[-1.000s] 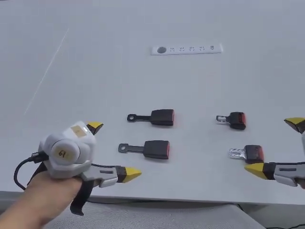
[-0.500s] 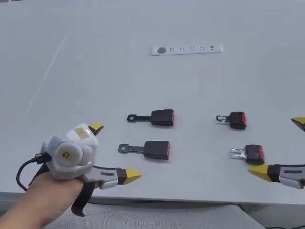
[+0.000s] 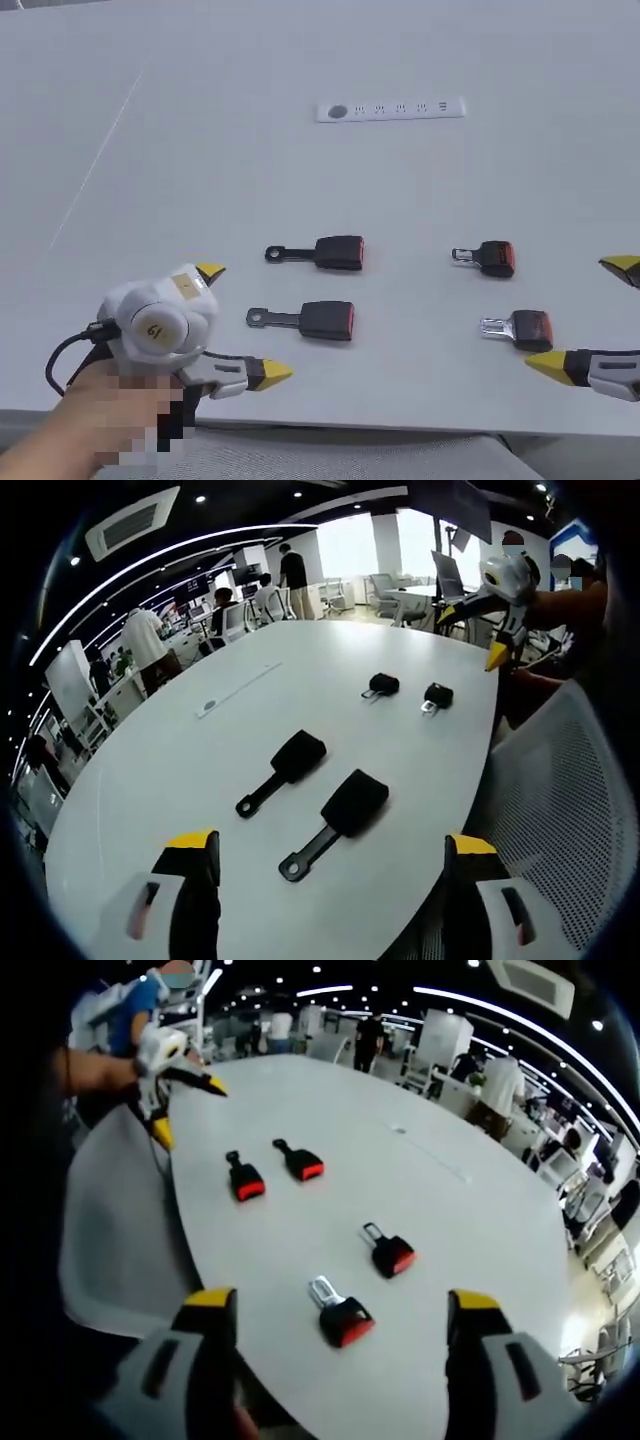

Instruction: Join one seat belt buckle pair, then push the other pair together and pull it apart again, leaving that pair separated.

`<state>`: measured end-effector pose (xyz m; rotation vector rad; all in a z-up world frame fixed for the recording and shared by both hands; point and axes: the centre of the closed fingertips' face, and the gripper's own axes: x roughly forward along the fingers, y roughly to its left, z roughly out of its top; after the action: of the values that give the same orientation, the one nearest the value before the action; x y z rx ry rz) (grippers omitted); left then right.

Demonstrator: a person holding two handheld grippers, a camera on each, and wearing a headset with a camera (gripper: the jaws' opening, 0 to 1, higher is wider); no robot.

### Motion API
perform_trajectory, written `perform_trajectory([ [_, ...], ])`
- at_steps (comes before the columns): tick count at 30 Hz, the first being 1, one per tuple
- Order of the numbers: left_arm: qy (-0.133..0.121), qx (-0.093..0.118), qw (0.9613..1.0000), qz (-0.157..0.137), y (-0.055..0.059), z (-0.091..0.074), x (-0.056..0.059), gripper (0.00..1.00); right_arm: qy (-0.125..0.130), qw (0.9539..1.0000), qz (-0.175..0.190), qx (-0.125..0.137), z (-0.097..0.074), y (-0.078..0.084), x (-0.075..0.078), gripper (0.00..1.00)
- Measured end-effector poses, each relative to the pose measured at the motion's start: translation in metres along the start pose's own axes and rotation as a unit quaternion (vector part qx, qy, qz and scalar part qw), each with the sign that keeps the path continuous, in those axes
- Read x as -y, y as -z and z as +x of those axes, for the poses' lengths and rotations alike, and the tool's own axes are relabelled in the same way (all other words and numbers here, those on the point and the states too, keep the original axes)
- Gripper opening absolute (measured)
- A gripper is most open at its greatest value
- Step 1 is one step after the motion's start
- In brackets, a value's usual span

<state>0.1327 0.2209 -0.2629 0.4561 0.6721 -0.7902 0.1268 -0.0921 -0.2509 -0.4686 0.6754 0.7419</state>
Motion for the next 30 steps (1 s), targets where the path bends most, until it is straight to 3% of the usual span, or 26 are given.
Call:
perform_trajectory([
  [2, -0.001, 0.001, 1.0, -0.002, 0.0, 0.003, -0.002, 0.93, -0.019, 0.9998, -0.003, -0.002, 0.001, 0.001, -0.006, 0.78],
  [4, 0.006, -0.006, 1.0, -0.004, 0.003, 0.009, -0.001, 0.91, -0.021, 0.9997, 0.007, -0.004, 0.004, 0.003, -0.005, 0.77],
  [8, 0.021, -0.017, 0.9995, 0.014, 0.004, 0.02, 0.005, 0.89, -0.028, 0.9995, 0.01, -0.012, 0.007, 0.007, -0.006, 0.73],
  [11, 0.042, -0.019, 0.9985, 0.029, 0.003, 0.024, 0.01, 0.81, -0.036, 0.9992, 0.007, -0.012, 0.007, 0.008, -0.008, 0.7],
  [16, 0.052, -0.038, 0.996, 0.062, 0.008, 0.033, 0.008, 0.76, -0.042, 0.9989, -0.01, -0.018, 0.01, 0.01, -0.006, 0.67],
  [19, 0.064, -0.044, 0.9946, 0.07, 0.009, 0.037, 0.008, 0.71, -0.06, 0.9979, -0.012, -0.018, 0.013, 0.009, -0.009, 0.61],
  [24, 0.09, -0.057, 0.9898, 0.094, 0.015, 0.047, 0.013, 0.62, -0.089, 0.9949, -0.036, -0.032, 0.021, 0.011, -0.016, 0.57],
  [27, 0.099, -0.066, 0.9852, 0.123, 0.017, 0.054, 0.013, 0.61, -0.103, 0.9913, -0.067, -0.047, 0.028, 0.017, -0.019, 0.55],
  [30, 0.105, -0.061, 0.9827, 0.14, 0.015, 0.059, 0.012, 0.58, -0.111, 0.9897, -0.073, -0.054, 0.033, 0.019, -0.019, 0.53],
])
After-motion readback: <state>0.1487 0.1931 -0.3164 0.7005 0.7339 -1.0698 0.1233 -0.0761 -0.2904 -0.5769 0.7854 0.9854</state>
